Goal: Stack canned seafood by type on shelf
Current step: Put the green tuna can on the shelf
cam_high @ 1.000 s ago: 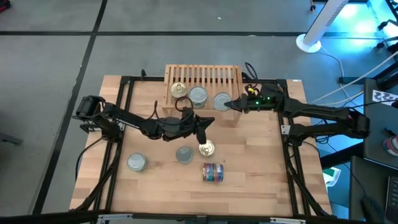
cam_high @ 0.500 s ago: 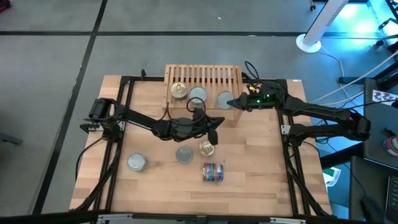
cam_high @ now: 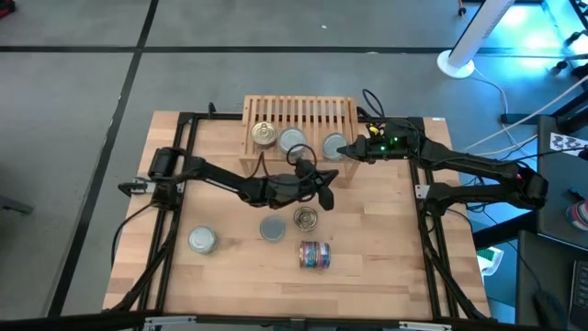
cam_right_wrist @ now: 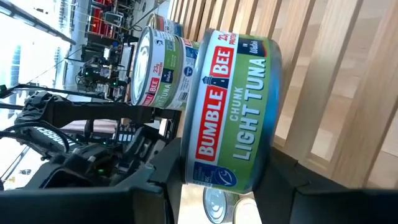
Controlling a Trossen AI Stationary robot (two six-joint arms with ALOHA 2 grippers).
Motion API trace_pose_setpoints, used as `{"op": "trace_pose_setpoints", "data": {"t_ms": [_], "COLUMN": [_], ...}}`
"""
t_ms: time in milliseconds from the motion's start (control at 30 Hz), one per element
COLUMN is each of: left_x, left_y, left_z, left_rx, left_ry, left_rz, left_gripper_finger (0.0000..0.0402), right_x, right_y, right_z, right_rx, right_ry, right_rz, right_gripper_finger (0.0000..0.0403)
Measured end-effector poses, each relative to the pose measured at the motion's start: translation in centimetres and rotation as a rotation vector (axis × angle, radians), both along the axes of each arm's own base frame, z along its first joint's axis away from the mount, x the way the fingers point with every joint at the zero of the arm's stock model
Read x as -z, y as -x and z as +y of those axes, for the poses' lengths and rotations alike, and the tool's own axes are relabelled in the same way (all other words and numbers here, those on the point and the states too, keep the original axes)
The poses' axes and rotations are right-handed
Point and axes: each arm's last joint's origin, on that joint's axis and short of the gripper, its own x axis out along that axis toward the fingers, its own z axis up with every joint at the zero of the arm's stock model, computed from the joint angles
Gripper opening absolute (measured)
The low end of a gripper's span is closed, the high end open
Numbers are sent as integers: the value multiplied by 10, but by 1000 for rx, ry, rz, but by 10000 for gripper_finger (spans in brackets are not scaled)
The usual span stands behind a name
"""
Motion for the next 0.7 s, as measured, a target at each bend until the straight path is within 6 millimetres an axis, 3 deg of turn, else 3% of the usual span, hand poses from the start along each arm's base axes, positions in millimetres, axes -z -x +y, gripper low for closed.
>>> {"op": "trace_pose_setpoints", "data": {"t_ms": [200, 400, 700], "left_x": [16, 18, 19], "left_y": [-5, -5, -5], "left_z": [13, 21, 24], "left_rx": [-40, -60, -68], "left_ry": [61, 78, 79], "left_rz": [-1, -10, -8], "left_gripper_finger": [1, 1, 1], "right_x": [0, 1, 3], "right_y": [0, 0, 0], "right_z": [0, 0, 0], "right_rx": [2, 4, 3], "right_ry": [-1, -4, -11], "right_rz": [3, 5, 20], "right_gripper_finger": [143, 146, 209]}}
